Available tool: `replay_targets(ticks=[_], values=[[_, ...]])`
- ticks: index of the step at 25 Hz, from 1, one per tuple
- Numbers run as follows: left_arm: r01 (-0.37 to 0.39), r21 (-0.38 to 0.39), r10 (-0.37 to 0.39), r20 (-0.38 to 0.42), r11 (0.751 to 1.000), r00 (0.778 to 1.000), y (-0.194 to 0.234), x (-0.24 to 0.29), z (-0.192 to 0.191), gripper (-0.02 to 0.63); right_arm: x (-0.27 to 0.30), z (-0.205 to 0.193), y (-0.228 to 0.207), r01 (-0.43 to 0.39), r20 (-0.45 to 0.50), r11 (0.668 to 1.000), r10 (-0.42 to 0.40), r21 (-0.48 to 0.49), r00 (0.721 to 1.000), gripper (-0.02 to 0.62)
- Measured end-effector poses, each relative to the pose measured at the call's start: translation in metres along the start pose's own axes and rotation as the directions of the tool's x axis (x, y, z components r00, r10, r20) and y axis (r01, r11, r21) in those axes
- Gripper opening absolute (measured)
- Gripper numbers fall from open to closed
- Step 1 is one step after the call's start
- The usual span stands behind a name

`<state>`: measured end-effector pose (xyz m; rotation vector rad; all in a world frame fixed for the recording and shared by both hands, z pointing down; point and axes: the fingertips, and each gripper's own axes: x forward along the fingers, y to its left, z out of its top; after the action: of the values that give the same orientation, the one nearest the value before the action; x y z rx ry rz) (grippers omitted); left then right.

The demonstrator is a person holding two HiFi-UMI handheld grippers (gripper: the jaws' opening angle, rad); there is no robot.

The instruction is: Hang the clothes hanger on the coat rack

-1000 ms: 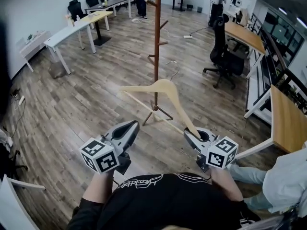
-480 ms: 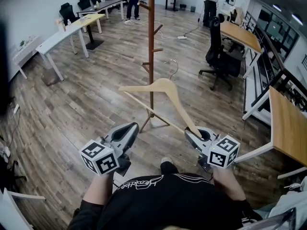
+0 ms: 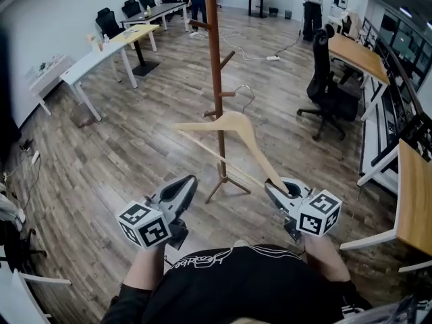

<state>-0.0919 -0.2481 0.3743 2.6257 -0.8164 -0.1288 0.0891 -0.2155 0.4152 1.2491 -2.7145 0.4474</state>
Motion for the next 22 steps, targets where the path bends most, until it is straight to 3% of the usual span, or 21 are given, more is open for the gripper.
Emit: replay_targets(ticks=[11, 22], values=[[-0.044, -0.015, 0.044, 0.044, 0.999, 0.998, 0.039, 0.107, 0.02, 0.009, 0.04, 0.064, -0.102, -0.074, 0.017, 0.993, 0.075, -0.092, 0.997, 0.058], [-0.097, 0.002, 0.097, 0.07, 0.995, 0.993, 0.06, 0.121, 0.042, 0.009, 0.083, 0.129, -0.124, -0.124, 0.069, 0.972, 0.14, -0.202, 0.988, 0.058]])
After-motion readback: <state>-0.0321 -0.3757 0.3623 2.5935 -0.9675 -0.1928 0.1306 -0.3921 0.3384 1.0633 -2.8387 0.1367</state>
